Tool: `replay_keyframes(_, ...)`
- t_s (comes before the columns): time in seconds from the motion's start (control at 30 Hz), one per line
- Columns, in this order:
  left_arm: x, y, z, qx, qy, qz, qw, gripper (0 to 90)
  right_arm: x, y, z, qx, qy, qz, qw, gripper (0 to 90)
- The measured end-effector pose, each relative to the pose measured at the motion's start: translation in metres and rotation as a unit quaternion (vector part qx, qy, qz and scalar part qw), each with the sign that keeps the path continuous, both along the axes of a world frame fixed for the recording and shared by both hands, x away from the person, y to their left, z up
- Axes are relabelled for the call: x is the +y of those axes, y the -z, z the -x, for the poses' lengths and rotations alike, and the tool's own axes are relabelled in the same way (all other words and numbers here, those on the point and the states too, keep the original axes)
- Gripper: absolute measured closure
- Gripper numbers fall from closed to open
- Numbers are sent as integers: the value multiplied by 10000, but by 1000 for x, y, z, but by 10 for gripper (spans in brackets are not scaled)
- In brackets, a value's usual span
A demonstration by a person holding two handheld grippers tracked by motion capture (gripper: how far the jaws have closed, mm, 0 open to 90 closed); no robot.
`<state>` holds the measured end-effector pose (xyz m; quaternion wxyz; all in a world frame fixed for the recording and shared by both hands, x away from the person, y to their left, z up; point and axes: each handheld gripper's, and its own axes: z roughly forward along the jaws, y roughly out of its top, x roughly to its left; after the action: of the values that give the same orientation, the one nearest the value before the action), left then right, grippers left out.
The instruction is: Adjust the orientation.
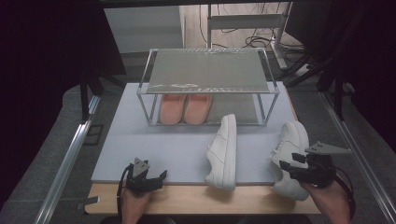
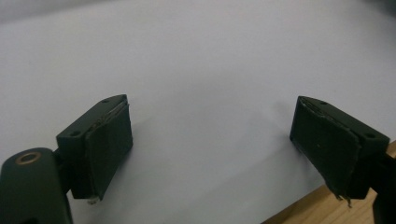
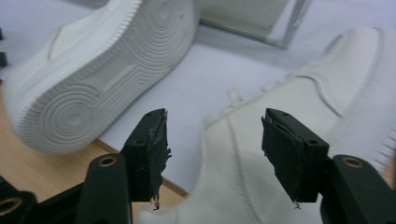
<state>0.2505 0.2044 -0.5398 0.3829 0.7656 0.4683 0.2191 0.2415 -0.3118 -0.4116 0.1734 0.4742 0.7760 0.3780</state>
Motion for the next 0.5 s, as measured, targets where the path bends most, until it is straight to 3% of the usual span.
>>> replay_keyframes(0.33, 0, 0, 0, -1, 0, -2, 10000, 126, 31, 6, -7, 126, -382, -121, 9991, 548)
replay_keyframes(0.5, 0, 0, 0, 0, 0, -1, 10000, 126, 48, 9, -8, 78, -577, -133, 9982, 645)
